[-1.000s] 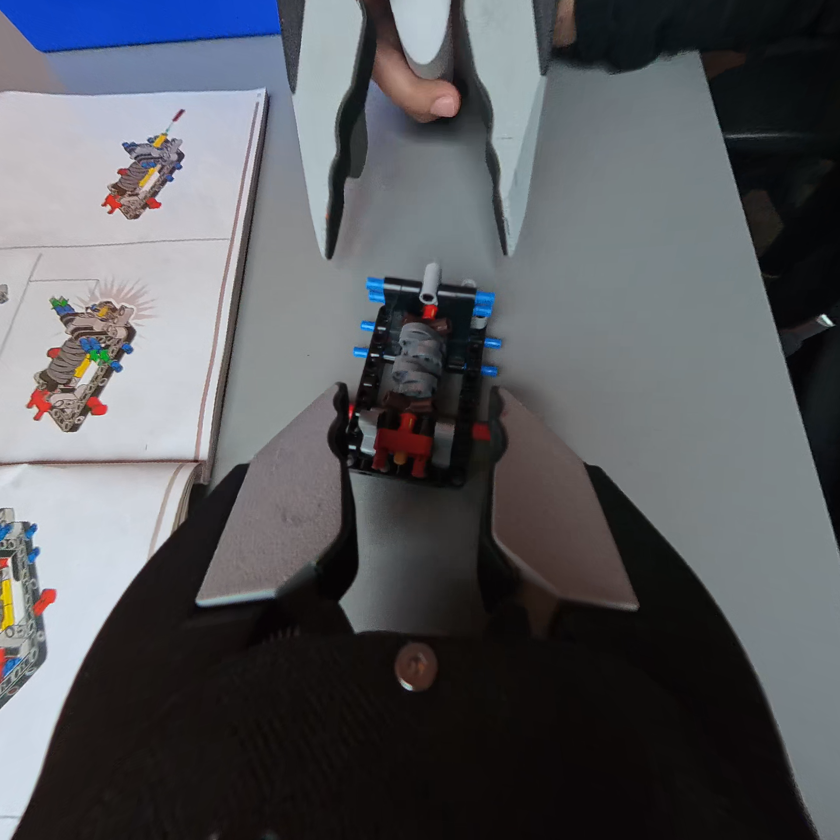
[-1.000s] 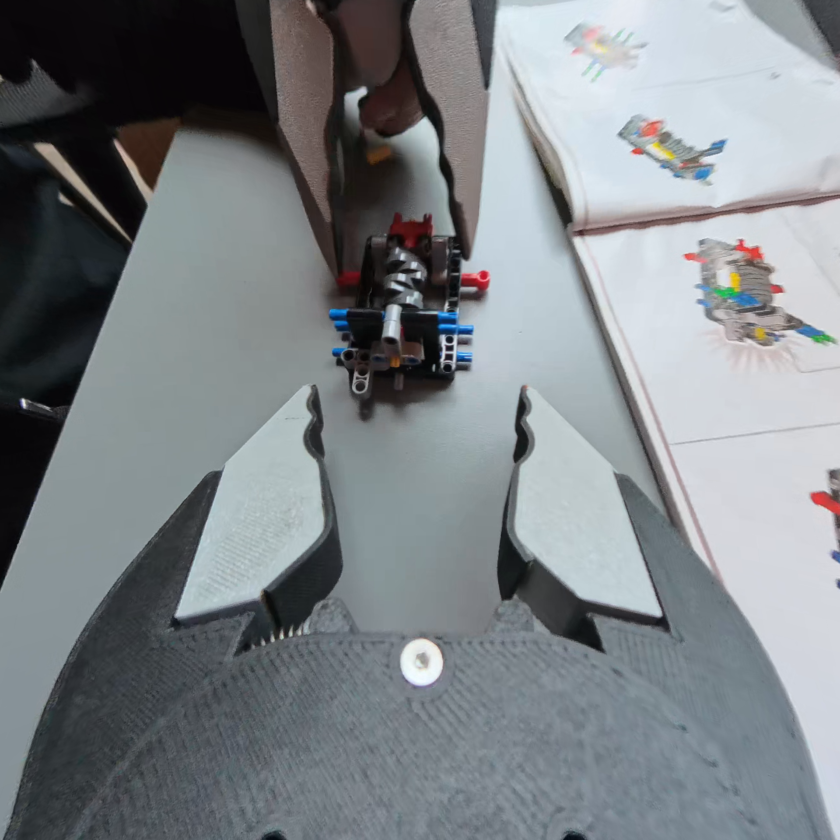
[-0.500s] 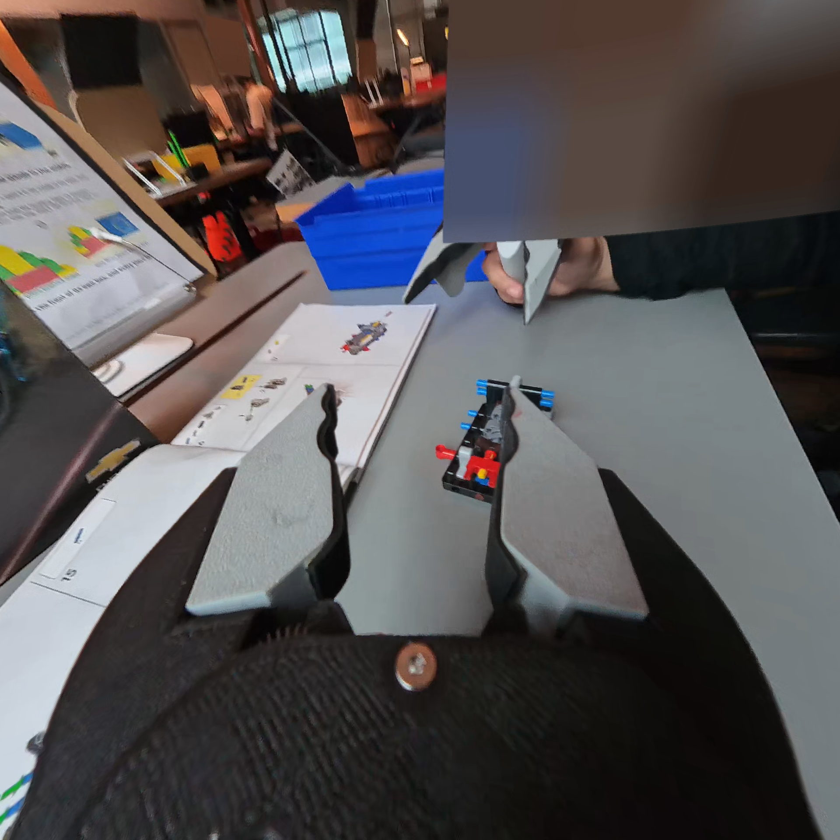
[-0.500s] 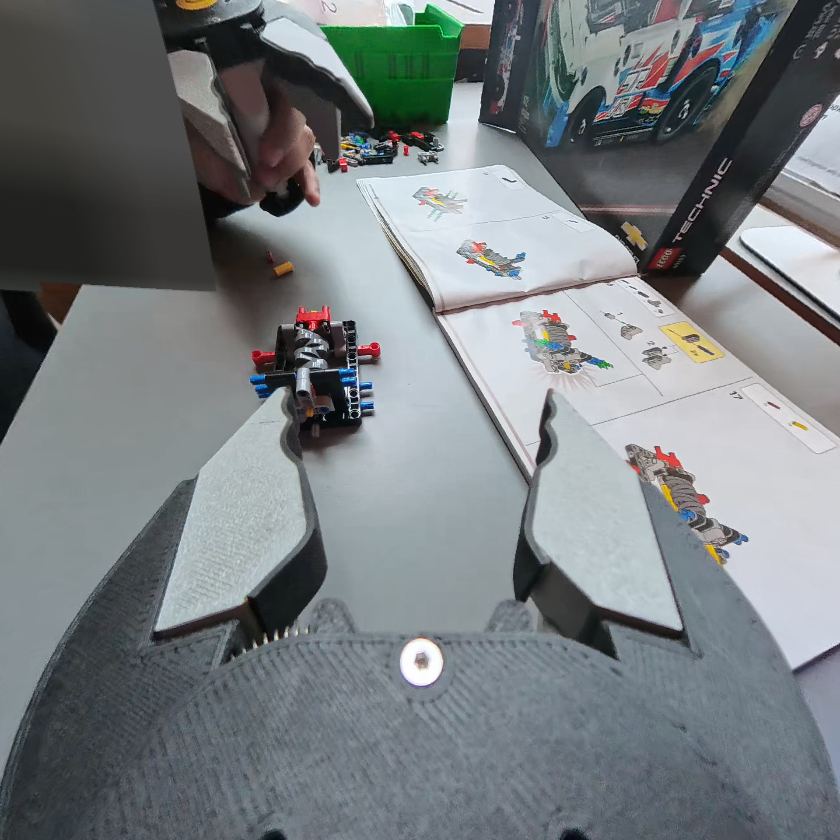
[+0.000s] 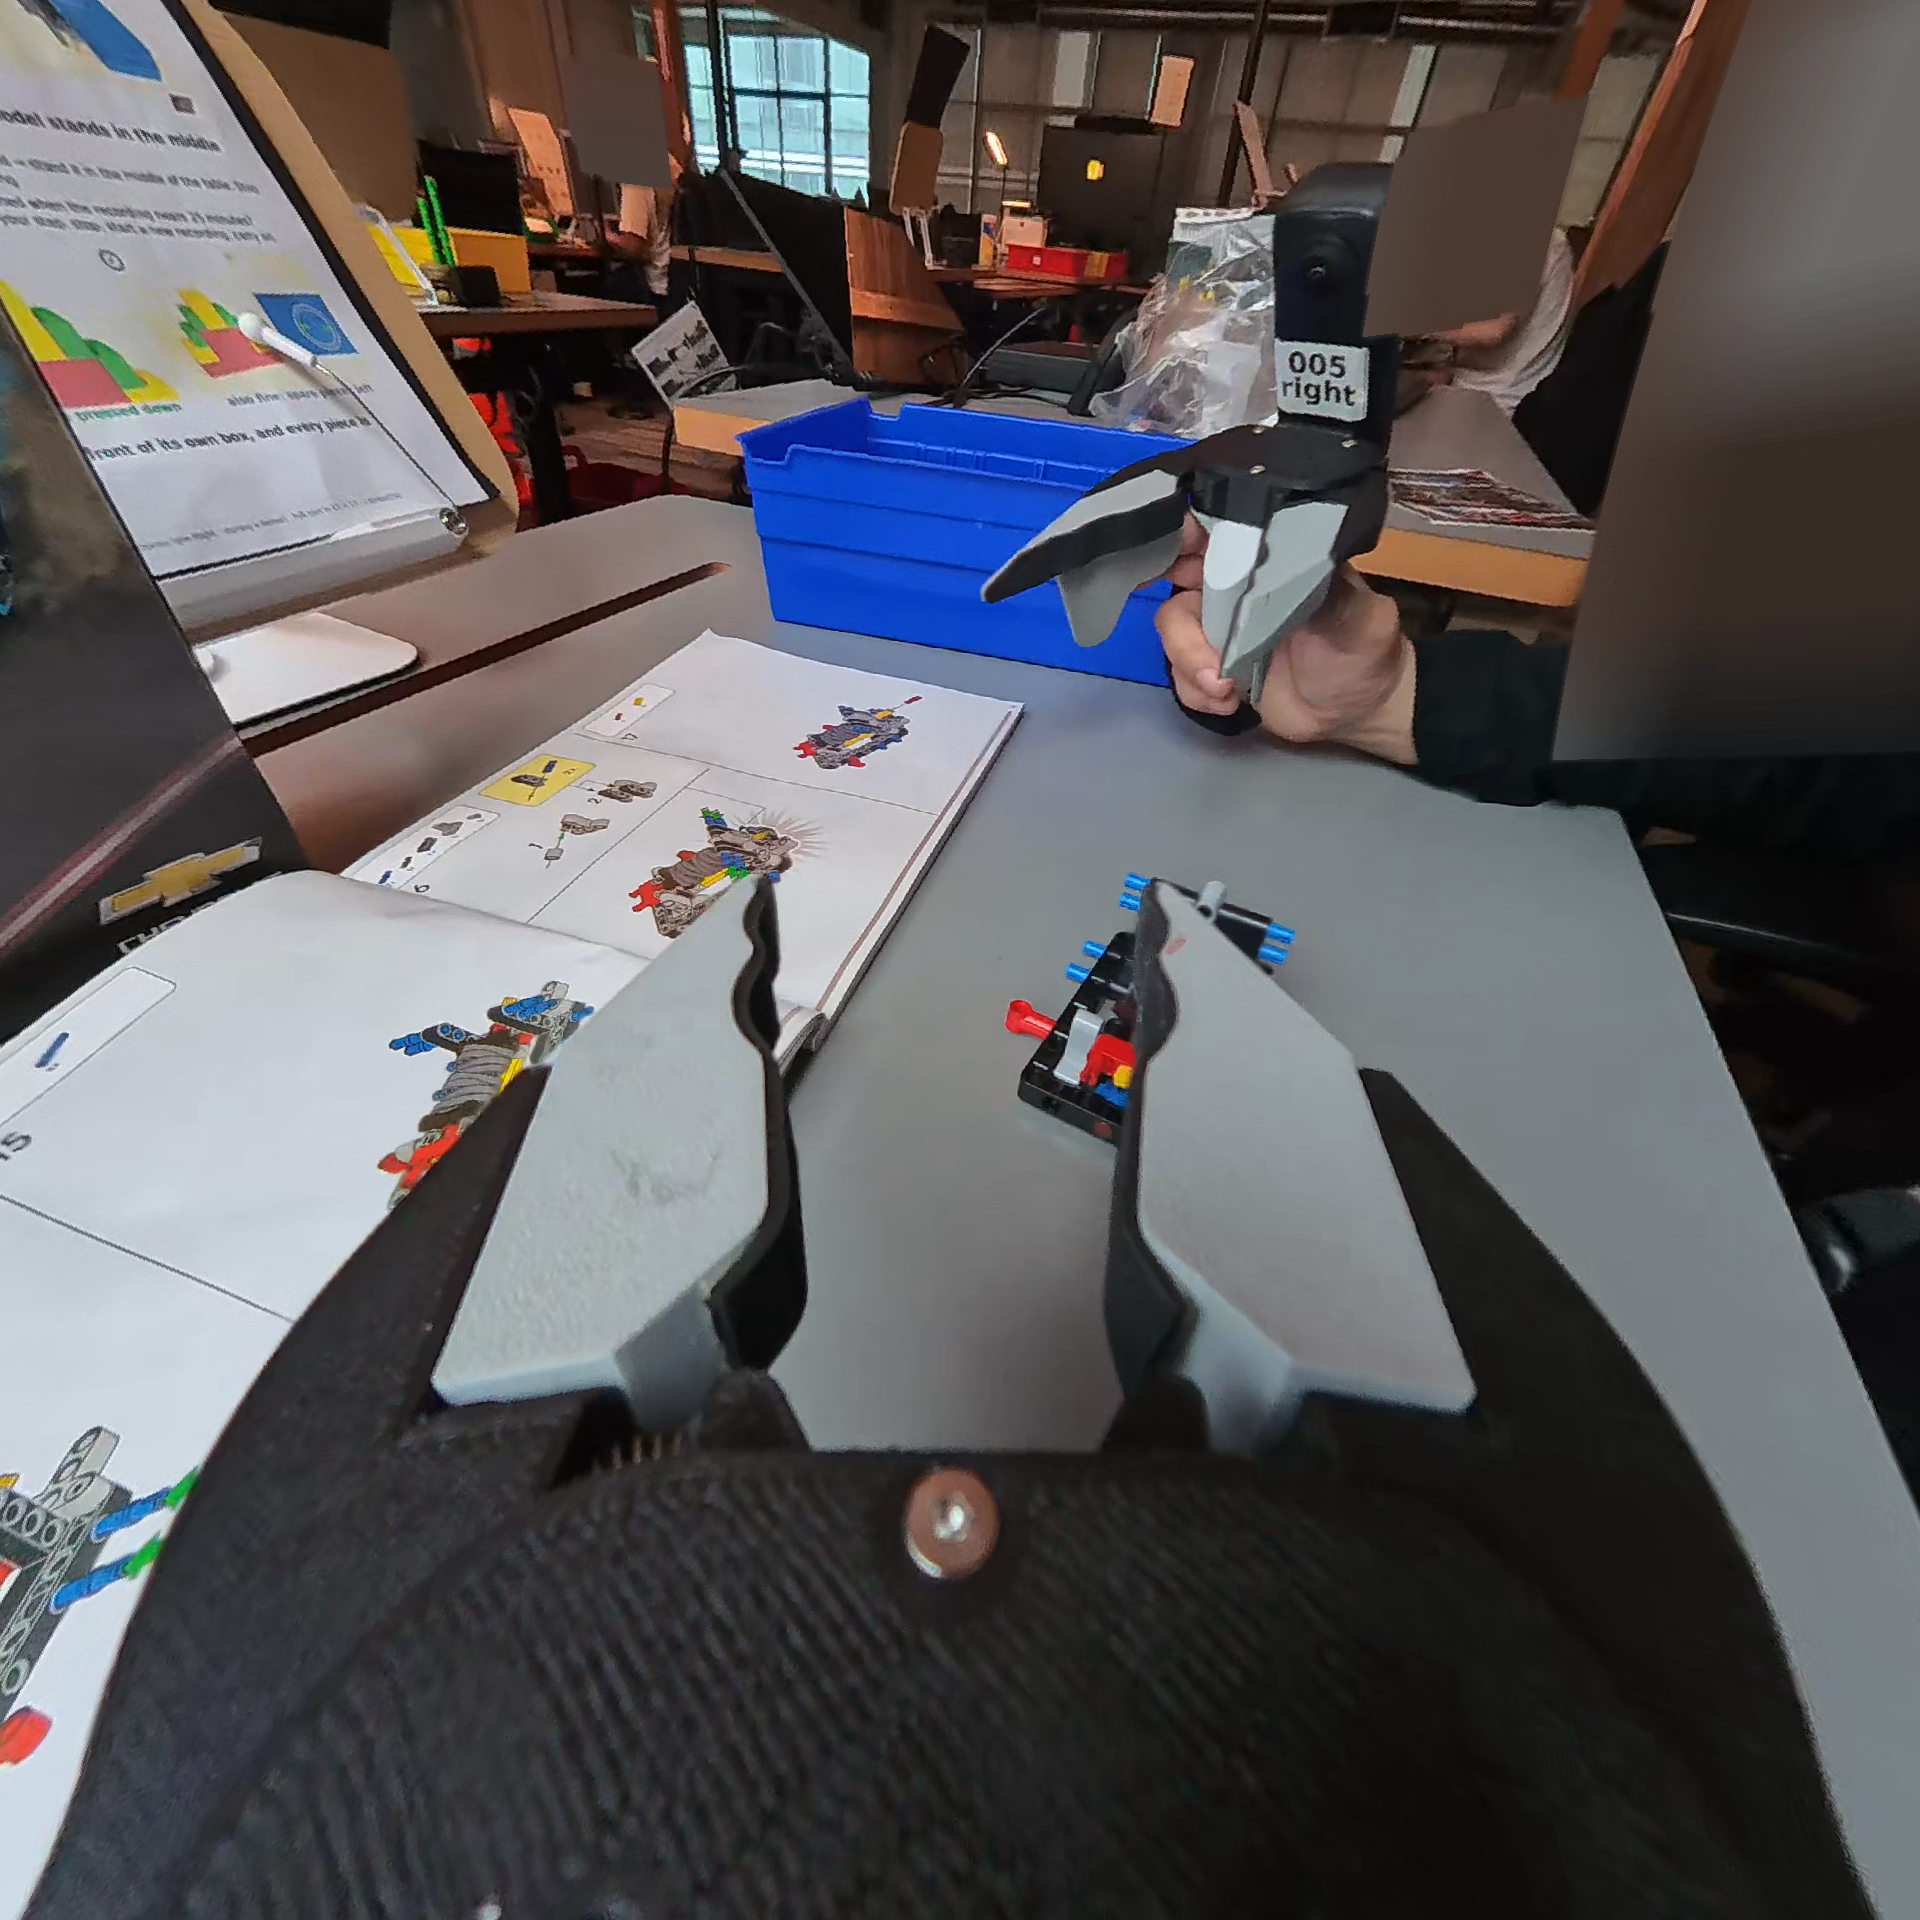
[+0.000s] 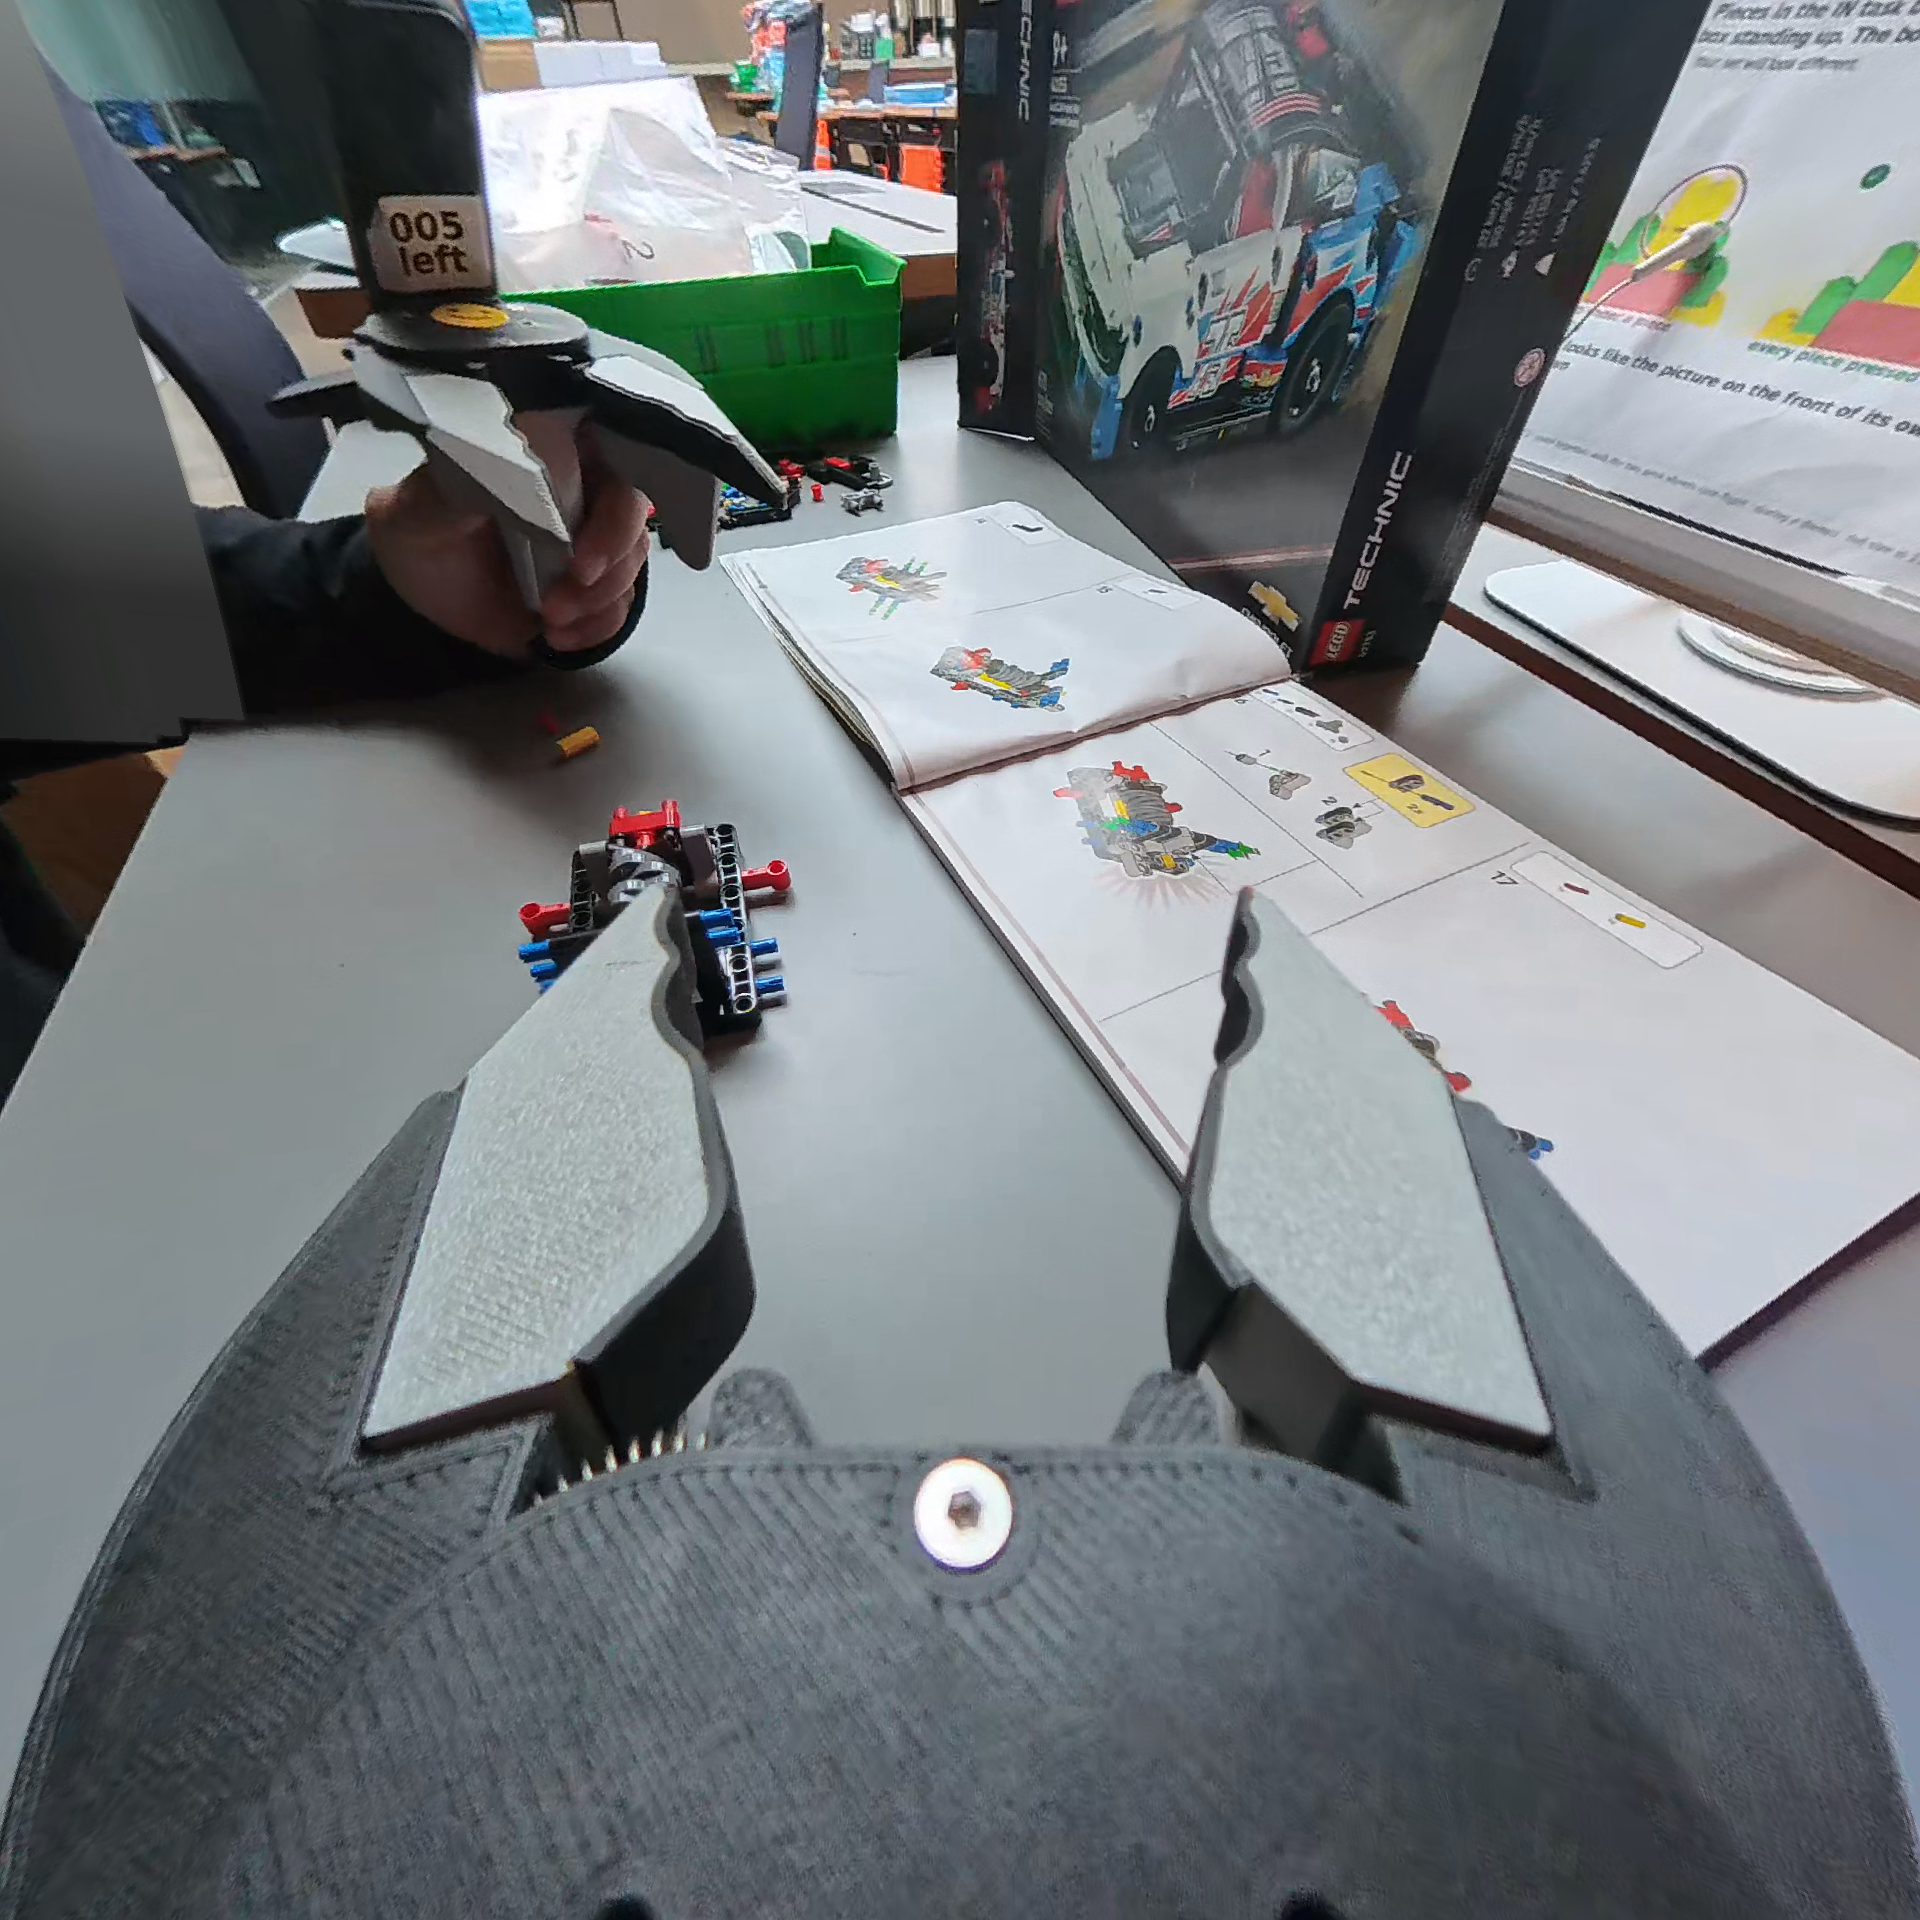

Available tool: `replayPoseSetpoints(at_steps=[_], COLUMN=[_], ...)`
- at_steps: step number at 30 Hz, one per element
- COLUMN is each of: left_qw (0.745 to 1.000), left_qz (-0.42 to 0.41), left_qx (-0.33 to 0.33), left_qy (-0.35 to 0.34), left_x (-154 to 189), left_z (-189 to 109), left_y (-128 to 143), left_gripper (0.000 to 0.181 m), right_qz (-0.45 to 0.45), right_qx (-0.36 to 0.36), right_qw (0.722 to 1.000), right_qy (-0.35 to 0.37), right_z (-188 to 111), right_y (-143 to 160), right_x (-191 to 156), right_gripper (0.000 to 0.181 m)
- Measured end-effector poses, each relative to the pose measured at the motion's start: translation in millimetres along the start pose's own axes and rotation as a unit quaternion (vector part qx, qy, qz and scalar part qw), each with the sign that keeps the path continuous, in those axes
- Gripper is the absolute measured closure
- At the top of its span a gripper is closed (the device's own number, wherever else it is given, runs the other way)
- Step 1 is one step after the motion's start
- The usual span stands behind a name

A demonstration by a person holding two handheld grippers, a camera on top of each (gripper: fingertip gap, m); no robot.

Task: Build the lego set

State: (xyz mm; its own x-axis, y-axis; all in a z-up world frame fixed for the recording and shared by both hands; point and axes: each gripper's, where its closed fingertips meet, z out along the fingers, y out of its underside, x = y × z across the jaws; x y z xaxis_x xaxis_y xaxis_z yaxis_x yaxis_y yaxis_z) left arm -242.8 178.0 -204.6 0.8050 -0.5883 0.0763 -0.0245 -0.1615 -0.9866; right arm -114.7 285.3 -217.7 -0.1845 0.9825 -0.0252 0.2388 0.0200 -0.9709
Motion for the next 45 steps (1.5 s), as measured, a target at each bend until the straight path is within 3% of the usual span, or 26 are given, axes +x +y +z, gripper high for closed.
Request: replayPoseSetpoints(at_steps=[5, 9, 11, 16, 18, 24, 28, 31, 36, 41, 45], left_qw=[0.999, 0.996, 0.991, 0.960, 0.951, 0.934, 0.935, 0.934, 0.933, 0.956, 0.959], left_qz=[0.023, 0.050, 0.042, 0.000, 0.004, -0.013, -0.028, -0.016, 0.001, 0.115, 0.218], left_qx=[-0.013, -0.076, -0.130, -0.280, -0.309, -0.354, -0.350, -0.353, -0.353, -0.268, -0.178], left_qy=[-0.022, -0.016, -0.009, -0.005, -0.025, -0.041, -0.045, -0.059, -0.065, -0.042, -0.042], left_x=[-0.7, 4.8, 9.6, 30.6, 34.0, 34.5, 31.7, 27.2, 24.8, 58.1, 90.8], left_z=[-5.9, -33.5, -47.4, -61.3, -61.4, -62.4, -57.8, -55.6, -46.3, -9.7, 19.6], left_y=[-1.1, -1.8, 11.8, 68.2, 81.2, 105.0, 107.9, 109.9, 103.6, 48.4, 13.1], left_gripper=[0.116, 0.146, 0.155, 0.143, 0.138, 0.146, 0.150, 0.167, 0.167, 0.167, 0.168], right_qz=[0.003, 0.021, 0.029, 0.031, 0.023, 0.020, 0.018, 0.017, 0.020, 0.029, 0.044], right_qx=[-0.009, -0.013, -0.008, -0.012, -0.018, -0.027, -0.024, -0.020, -0.004, 0.011, 0.022], right_qw=[0.999, 0.997, 0.997, 0.996, 0.996, 0.996, 0.996, 0.996, 0.996, 0.995, 0.998], right_qy=[0.039, 0.070, 0.077, 0.081, 0.084, 0.082, 0.082, 0.084, 0.085, 0.090, 0.047], right_z=[-3.6, -9.5, -12.0, -10.7, -9.0, -6.9, -8.3, -10.4, -16.1, -26.7, -24.5], right_y=[5.9, 13.0, 13.2, 15.4, 16.8, 19.9, 18.5, 16.6, 11.0, 8.4, 9.1], right_x=[11.3, 18.6, 17.5, 7.2, 2.2, -7.4, -8.4, -7.3, -5.8, -7.7, -34.3], right_gripper=[0.083, 0.085, 0.087, 0.088, 0.089, 0.091, 0.093, 0.095, 0.099, 0.120, 0.146])
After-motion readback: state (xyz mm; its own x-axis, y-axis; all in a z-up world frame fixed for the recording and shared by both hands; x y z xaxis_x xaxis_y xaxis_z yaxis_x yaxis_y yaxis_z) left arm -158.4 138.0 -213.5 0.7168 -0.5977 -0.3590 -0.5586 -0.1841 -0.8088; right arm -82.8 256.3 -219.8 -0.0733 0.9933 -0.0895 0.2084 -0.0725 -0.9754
